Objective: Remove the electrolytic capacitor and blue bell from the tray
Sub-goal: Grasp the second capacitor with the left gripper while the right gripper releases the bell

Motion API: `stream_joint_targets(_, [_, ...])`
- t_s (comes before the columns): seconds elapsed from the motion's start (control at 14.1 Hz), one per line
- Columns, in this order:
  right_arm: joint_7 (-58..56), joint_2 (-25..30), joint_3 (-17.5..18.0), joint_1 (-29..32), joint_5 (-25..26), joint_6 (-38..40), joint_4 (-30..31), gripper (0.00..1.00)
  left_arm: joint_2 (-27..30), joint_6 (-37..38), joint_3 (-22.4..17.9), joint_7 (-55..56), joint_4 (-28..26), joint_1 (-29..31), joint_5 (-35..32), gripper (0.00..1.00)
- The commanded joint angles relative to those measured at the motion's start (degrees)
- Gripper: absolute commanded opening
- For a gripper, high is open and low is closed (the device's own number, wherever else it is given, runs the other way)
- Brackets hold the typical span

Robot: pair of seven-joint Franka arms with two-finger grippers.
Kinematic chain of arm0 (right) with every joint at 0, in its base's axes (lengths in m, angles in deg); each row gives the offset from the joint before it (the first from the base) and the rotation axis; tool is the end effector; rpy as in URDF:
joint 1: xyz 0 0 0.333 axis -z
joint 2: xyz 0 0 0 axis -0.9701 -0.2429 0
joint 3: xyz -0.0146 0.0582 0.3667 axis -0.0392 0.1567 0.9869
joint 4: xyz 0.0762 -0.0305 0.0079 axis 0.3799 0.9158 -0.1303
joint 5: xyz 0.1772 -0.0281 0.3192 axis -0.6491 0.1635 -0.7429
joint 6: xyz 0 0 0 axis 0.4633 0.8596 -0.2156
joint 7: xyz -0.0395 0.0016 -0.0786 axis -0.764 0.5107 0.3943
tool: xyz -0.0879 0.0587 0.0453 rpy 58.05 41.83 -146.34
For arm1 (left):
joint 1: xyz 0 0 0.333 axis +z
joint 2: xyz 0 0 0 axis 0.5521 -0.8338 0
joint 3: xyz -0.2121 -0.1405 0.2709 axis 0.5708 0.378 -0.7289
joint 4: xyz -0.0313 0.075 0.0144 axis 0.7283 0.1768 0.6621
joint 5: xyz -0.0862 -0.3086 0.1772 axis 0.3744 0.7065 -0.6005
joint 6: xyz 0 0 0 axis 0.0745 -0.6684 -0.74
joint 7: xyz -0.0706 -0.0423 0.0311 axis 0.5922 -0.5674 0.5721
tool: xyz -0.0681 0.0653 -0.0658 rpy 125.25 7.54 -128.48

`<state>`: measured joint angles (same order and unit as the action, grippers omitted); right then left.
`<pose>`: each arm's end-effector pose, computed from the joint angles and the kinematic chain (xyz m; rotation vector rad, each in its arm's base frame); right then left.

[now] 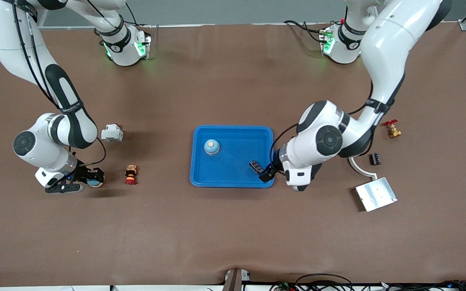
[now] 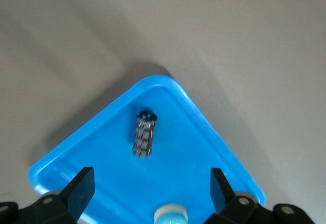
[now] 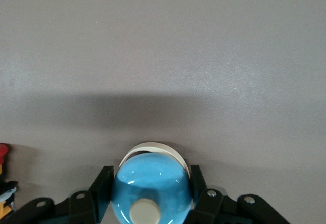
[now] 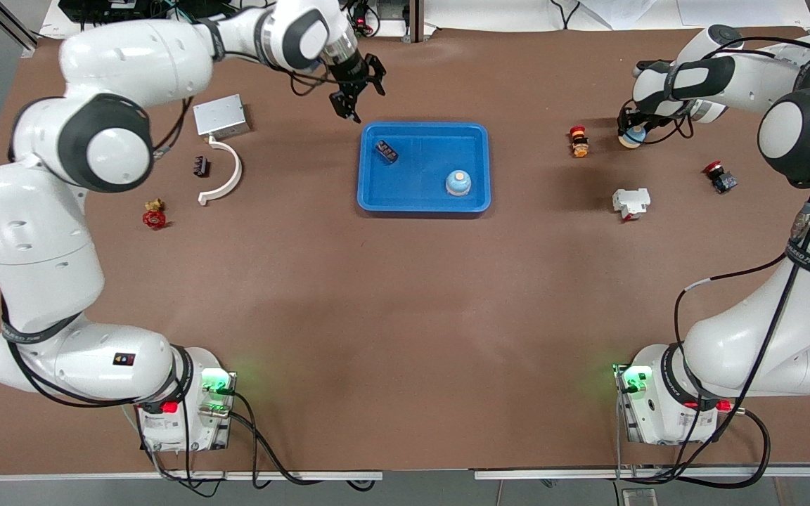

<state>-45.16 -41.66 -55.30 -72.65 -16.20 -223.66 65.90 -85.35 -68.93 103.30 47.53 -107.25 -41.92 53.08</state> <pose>0.6350 -0.0550 0.2498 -3.0866 -0.0915 -0.1532 0.6426 -0.3649 0.3411 2.6187 1.2548 -0.2600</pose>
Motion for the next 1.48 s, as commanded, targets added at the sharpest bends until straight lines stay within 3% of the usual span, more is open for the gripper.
stream_joint_targets(0.0, [-1.5,-0.5,0.8,1.1,-1.6,-0.5,0.0,0.0,-2.4,-4.0,-8.2,4.3,1.9,-8.3,-1.0,1.0])
stream_joint_targets(0.14, [-1.5,-0.9,0.8,1.1,-1.6,-0.5,-0.2,0.0,-4.1,-7.3,-11.2,4.9,1.9,-11.5,-1.0,1.0])
stream_joint_targets(0.42, [-1.2,-1.2,0.8,1.1,-1.6,-0.6,-0.4,0.0,-6.4,-11.5,-11.7,4.8,1.9,-12.2,-1.0,1.0])
stream_joint_targets(0.49, [-1.0,-1.6,0.8,1.1,-1.6,-0.6,-0.7,0.32,-6.5,-11.5,-11.7,4.8,1.9,-12.2,-1.0,1.0])
stream_joint_targets(0.57, [-0.7,-1.8,0.8,1.2,-1.6,-0.7,-0.8,0.99,-6.7,-11.5,-11.7,4.8,1.8,-12.3,-1.1,1.0])
stream_joint_targets(1.41, [-0.2,-0.7,0.9,0.7,-1.6,1.1,-1.5,1.0,-8.4,-11.1,-12.0,4.8,1.2,-13.7,-1.3,1.0])
